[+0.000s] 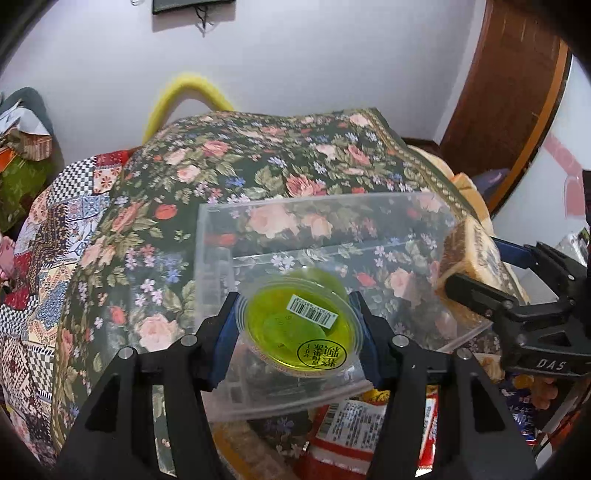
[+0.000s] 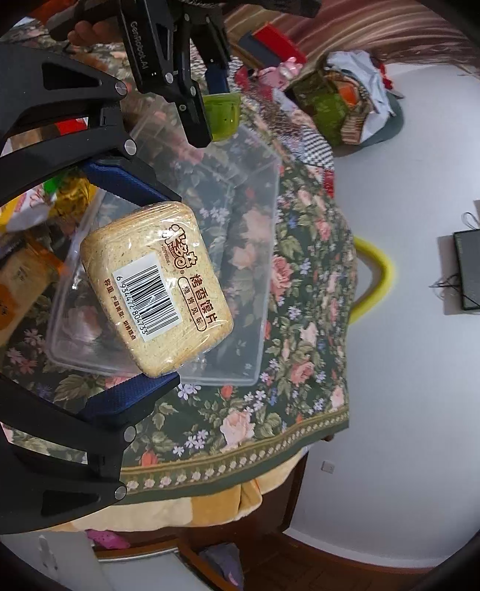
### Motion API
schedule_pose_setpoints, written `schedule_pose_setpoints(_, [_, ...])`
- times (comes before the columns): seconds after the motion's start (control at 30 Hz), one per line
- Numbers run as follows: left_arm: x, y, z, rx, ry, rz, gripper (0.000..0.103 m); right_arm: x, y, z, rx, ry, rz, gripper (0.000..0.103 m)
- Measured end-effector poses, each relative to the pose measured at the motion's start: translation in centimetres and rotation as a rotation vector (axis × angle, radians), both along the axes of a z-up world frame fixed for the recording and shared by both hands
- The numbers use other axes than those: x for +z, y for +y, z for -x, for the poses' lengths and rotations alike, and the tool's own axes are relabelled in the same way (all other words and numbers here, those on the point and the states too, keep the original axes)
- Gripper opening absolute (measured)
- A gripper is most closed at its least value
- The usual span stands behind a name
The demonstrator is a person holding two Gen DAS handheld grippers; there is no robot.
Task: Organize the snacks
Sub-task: 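Carry jelly cup and bread loaf into the clear box and release both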
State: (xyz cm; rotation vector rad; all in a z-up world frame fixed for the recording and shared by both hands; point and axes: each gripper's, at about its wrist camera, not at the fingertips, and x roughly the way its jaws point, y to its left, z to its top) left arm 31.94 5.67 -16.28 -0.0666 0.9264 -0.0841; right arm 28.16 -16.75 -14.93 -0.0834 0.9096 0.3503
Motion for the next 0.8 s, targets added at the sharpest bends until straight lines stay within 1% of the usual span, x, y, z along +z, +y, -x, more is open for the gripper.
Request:
schedule_pose_setpoints(0.17, [-1.3,-0.4,-1.1,0.0,0.029,-0.045,0.057,-1.2,0.9,-0.5,0.032,0.049,0.033,0.084])
schedule_pose_setpoints(0.3, [-2.1,-0.3,-1.6,-0.003,0.062,-0.027,0.057,-1.6,1.0,-0.8,0.045,0.083,0.04,0.084])
schedule_pose_setpoints(0.4, [-1.9,-0.2,-1.3,0.0,0.046,-0.025,0.058,-1.7,1.2,-0.9,0.042,0.082,0.059,0.085])
schedule_pose_setpoints(0.47, [-1.2,0.0,-0.8,0.004,0.028,-0.021,0.058,-1.2,1.2,-0.5,0.037,0.06,0.068,0.084])
schedule_pose_setpoints(0.53, [-0.5,0.2,-0.2,0.006,0.018,-0.013,0.058,-0.6,1.1,-0.3,0.032,0.042,0.067,0.086])
schedule_pose_setpoints(0.67, [1.7,0.8,1.7,0.019,-0.033,-0.003,0.058,1.1,0.5,0.6,0.017,0.017,0.039,0.087])
schedule_pose_setpoints(0.73, [3.2,1.1,3.1,0.026,-0.068,-0.01,0.061,1.9,0.2,1.2,0.012,-0.001,0.035,0.087])
schedule_pose_setpoints(0.8, [4.3,1.3,4.3,0.031,-0.093,-0.012,0.066,3.2,-0.2,2.2,0.007,-0.029,0.027,0.087])
